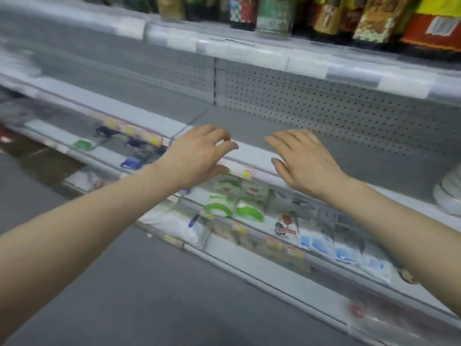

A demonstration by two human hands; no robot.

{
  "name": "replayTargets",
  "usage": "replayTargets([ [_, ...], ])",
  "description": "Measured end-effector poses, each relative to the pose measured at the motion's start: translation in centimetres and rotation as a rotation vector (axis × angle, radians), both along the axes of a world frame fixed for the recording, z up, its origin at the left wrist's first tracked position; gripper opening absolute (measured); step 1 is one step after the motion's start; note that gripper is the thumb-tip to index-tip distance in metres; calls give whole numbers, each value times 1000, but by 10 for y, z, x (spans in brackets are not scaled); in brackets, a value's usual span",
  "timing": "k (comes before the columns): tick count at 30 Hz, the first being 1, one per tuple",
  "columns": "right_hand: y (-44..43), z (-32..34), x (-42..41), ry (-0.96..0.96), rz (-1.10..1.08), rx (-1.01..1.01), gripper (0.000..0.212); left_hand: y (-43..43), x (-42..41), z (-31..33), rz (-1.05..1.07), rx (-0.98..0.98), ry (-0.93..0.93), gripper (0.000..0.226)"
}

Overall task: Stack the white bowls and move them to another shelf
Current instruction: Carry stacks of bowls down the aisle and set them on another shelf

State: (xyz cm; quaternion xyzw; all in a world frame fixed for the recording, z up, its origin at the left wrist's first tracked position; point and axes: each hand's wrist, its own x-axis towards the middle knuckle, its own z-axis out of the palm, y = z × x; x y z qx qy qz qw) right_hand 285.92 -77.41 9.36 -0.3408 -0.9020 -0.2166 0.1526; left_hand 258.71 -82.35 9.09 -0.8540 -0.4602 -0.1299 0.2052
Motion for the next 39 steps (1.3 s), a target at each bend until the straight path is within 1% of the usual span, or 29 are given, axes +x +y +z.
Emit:
replayTargets([
  [3,-9,-5,-87,-22,157,7,46,-42,-80,-2,133,20,-13,50],
  [7,-23,-9,-196,-69,339,-35,50,-95,-173,-6,339,12,-38,58],
  [13,-28,-28,-352,-107,531,-153,55,-156,-280,-22,710,18,-160,62],
  [16,-29,-33,-430,-119,617,-161,58,-176,-331,-30,874,8,-219,64],
  [20,-20,-42,-547,-121,725,-175,58,-186,-419,-43,1066,-27,-250,67],
  [23,-6,-49,-619,-144,747,-206,59,-182,-469,-49,1177,-56,-291,70],
  [30,42,-49,-787,-180,742,-252,61,-151,-611,-49,1347,-98,-364,70],
  [36,85,-50,-895,-174,714,-277,61,-114,-722,-55,1349,-142,-378,76],
  [39,105,-47,-953,-136,694,-284,60,-88,-787,-54,1323,-153,-342,81],
])
